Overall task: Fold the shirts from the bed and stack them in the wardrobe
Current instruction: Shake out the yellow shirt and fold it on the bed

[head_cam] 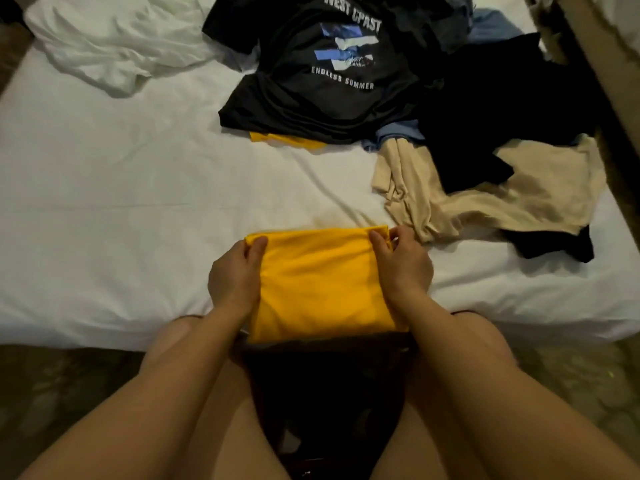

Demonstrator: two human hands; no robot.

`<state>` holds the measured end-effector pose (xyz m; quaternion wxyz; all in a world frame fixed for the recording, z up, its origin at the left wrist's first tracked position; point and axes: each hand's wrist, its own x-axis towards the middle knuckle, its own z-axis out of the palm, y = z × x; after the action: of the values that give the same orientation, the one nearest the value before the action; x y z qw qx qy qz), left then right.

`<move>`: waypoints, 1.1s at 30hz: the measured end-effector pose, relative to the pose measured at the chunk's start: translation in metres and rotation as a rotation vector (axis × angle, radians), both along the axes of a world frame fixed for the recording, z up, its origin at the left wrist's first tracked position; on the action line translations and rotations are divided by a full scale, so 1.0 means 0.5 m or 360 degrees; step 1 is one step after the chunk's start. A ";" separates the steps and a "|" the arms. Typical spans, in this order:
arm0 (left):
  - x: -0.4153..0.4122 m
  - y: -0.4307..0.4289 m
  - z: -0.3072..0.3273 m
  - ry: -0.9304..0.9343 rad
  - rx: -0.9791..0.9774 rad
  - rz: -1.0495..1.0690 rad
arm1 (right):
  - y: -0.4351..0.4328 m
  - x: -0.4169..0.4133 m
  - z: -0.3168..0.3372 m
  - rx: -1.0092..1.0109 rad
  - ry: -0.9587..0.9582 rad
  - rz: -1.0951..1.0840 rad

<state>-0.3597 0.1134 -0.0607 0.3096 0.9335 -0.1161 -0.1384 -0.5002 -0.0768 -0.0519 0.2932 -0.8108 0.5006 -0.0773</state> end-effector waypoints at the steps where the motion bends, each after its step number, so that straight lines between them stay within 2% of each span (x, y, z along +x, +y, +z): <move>1: -0.003 -0.001 -0.002 -0.0019 0.0006 0.0008 | 0.002 0.000 -0.001 0.0000 -0.0015 -0.0022; 5: -0.017 0.004 0.014 -0.0025 -0.0121 0.0192 | 0.008 -0.007 0.007 0.0151 -0.0181 -0.0160; 7: -0.033 0.016 0.024 0.0098 -0.0092 0.0254 | 0.022 -0.023 0.011 0.0032 0.0017 -0.0093; 10: -0.064 0.017 0.037 0.0338 0.0152 0.0177 | 0.040 -0.040 0.013 -0.0168 0.0407 0.0120; 12: -0.076 0.012 0.042 0.0388 0.0177 0.0131 | 0.039 -0.041 0.021 -0.0018 0.0308 0.0167; 14: -0.079 0.011 0.049 0.0309 0.0020 0.0090 | 0.036 -0.042 0.037 0.0146 0.0106 0.0176; 18: -0.054 0.021 0.095 -0.0018 -0.0303 0.0106 | 0.035 -0.028 0.085 0.0140 -0.0323 0.0185; 22: 0.018 0.006 0.138 -0.0071 -0.0451 0.0153 | 0.021 0.043 0.114 0.0194 -0.0554 0.0112; 25: 0.066 -0.013 0.134 -0.0030 -0.0379 0.0151 | 0.007 0.097 0.108 0.0199 -0.0497 0.0101; 28: 0.094 -0.021 0.103 0.0185 -0.0153 0.0238 | -0.001 0.126 0.088 0.0187 -0.0161 0.0035; 30: 0.088 -0.020 0.085 0.0018 0.0000 0.0197 | -0.002 0.132 0.073 0.0004 0.0000 0.0069; 33: 0.040 -0.035 0.055 -0.0643 0.0150 -0.0325 | 0.039 0.143 0.053 -0.0549 -0.0054 0.0463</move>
<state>-0.3395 0.0958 -0.0329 0.2205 0.9391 -0.2630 0.0156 -0.4286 -0.0574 -0.0254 0.1668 -0.9111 0.3529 -0.1323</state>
